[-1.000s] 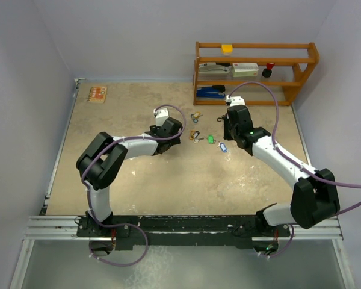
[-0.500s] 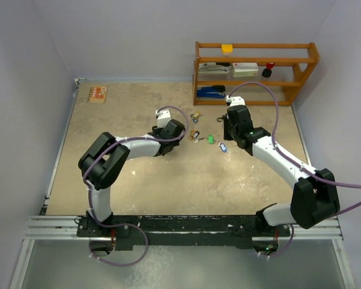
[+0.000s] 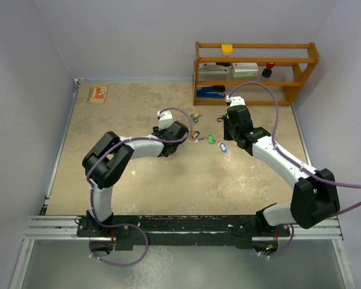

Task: Put the keys on the keyring

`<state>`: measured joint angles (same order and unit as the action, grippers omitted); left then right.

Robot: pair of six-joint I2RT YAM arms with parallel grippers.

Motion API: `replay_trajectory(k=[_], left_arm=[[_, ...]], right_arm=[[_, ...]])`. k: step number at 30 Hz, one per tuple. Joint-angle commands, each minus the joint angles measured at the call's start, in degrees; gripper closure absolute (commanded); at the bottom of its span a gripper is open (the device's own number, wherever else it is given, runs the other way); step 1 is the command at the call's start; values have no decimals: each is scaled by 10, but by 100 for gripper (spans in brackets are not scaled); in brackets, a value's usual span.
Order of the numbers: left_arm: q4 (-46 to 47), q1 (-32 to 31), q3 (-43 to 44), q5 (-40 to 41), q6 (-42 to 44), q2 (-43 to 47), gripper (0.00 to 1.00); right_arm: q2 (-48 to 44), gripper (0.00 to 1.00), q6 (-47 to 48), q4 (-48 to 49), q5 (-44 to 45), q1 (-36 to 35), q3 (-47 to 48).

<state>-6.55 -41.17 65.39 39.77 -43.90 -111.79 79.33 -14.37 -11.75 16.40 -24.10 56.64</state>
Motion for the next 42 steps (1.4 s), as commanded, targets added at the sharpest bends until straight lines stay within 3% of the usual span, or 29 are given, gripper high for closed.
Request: replay_trajectory(k=[1,9,14,23,33,42], left_arm=[[-14,0,15,17,1,-13,51],[-8,1,15,14,1,-18,63],[-8,0,13,7,3,-16,100],[9,0,-11,-16,28,51,100],[67,-1,-33,-185,89,162,100],[94,-16,-36,-288,96,184,100]], right_arm=[[-22,100,1,10,3,-3,-2],[-20,100,2,11,4,-3,-2],[-21,100,2,9,4,-3,-1],[-18,100,20,17,-30,-6,1],[6,100,65,53,-52,-73,7],[3,100,88,99,-95,-100,-12]])
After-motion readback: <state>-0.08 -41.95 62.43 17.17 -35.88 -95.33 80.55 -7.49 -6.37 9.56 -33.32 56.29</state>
